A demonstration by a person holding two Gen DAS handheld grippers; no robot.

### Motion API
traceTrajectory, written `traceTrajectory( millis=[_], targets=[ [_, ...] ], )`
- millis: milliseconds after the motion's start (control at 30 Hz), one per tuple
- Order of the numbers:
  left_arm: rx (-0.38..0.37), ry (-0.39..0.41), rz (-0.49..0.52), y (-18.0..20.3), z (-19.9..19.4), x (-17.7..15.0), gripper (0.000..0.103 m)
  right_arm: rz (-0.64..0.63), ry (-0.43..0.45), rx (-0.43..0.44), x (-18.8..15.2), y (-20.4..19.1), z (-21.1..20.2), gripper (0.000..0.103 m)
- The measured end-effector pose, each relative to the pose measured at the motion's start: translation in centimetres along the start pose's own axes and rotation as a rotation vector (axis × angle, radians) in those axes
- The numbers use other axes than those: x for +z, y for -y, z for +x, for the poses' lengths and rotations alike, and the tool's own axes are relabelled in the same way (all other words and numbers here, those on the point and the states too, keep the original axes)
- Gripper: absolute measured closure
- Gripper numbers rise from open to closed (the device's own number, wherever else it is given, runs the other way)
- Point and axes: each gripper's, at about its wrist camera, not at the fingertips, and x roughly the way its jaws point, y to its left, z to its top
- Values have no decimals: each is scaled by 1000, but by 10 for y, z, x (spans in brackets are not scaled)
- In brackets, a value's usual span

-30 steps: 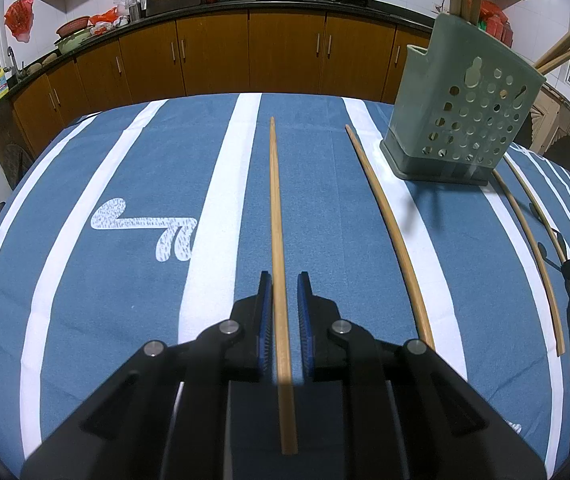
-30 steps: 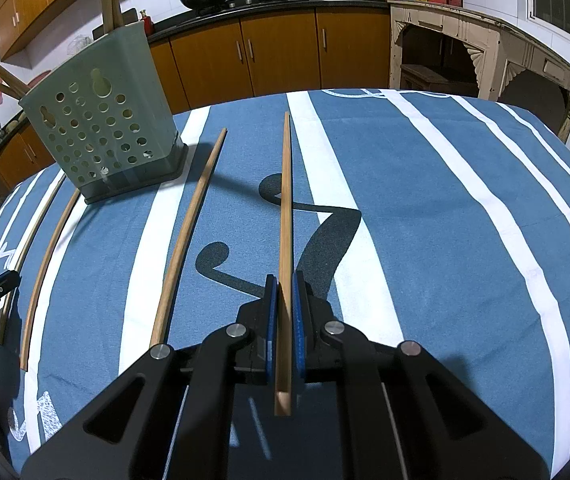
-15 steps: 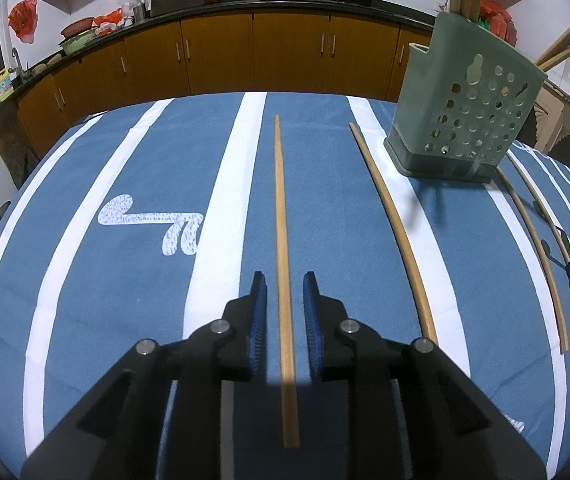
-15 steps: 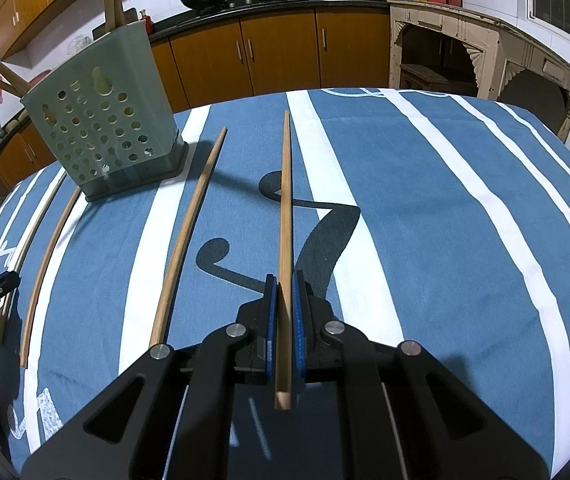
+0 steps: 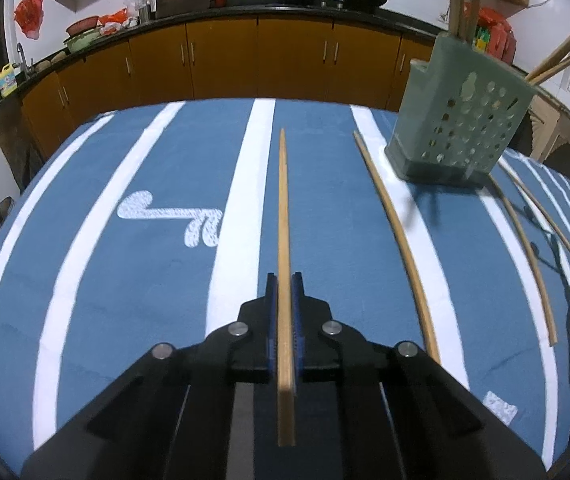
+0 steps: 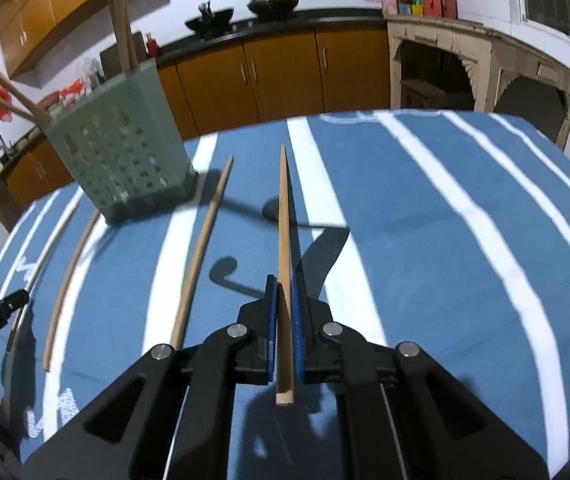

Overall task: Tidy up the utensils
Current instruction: 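Lift the left tool's chopstick upright over the green holder while the right tool carries its chopstick there, then open the left tool to drop its chopstick into the holder while the right tool releases its chopstick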

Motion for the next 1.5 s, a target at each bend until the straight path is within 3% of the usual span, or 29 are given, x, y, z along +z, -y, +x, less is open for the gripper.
traceTrajectory(
  millis=[567,967,1133,1500],
  targets=[
    [-91,268,-27,2,-88,42,95,28,198,26,37,7,-53,95],
    [-108,353,-10,10,-116,61,95,33,261,56,53,3,-71,95],
    [-128,397,9,12,-133,70,95,22,301,88,71,-4,-87,95],
    [-245,498,47,38,-182,101,95,-18,423,227,111,-35,-135,95]
  ],
)
